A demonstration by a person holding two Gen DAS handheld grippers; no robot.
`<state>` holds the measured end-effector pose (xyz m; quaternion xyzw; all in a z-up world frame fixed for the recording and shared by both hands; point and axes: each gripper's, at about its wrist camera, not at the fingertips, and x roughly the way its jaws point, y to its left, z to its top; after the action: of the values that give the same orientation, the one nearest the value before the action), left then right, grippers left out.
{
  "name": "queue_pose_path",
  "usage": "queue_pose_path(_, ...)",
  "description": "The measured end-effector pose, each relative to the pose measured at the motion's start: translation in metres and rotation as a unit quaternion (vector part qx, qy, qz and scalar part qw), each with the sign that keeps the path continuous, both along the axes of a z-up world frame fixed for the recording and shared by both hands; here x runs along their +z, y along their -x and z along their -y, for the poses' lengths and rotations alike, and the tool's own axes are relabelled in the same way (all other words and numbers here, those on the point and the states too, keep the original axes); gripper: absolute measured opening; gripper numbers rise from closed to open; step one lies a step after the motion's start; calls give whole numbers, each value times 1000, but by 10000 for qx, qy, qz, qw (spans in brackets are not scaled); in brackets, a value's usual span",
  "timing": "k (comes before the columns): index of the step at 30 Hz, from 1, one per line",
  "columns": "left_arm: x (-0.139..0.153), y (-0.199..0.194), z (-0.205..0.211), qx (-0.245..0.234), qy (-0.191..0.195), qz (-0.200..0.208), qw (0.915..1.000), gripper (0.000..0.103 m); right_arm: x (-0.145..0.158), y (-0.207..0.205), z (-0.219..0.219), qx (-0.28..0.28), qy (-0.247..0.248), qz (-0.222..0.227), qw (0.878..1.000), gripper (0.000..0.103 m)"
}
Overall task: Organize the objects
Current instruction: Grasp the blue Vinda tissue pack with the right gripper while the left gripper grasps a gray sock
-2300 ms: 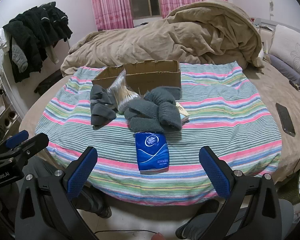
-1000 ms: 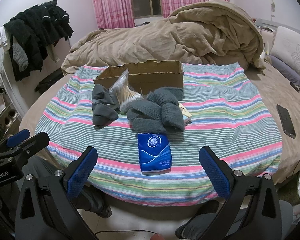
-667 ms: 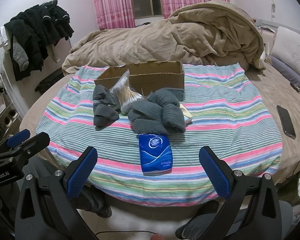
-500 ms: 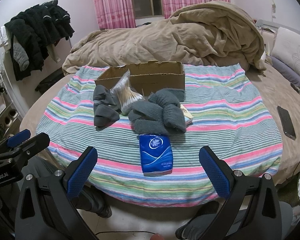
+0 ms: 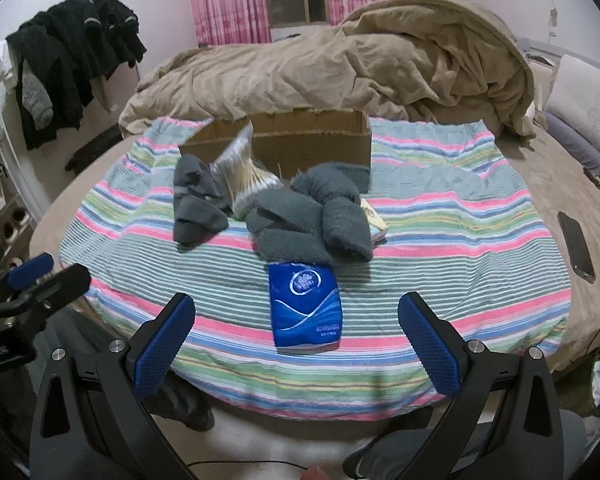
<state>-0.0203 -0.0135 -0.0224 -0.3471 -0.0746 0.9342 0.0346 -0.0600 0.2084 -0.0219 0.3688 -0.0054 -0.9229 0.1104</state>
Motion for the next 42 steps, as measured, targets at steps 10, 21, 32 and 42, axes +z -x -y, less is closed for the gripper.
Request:
queue_pose_path(10, -28, 24, -2, -160, 10, 220, 9996, 102, -42, 29, 9, 151, -181, 380, 9990, 103)
queue_pose_path(21, -50, 72, -11, -431, 78, 332, 9985, 95, -75, 60, 14, 115, -449, 561, 9973, 92)
queue_pose_path(32, -61, 119, -15, -235, 8, 215, 9995, 78, -82, 68, 10, 295, -308, 452, 9981, 69)
queue_pose_path(42, -65, 131, -23, -232, 168, 189, 9994, 41, -75, 62, 11, 423, -223, 382, 9981, 52)
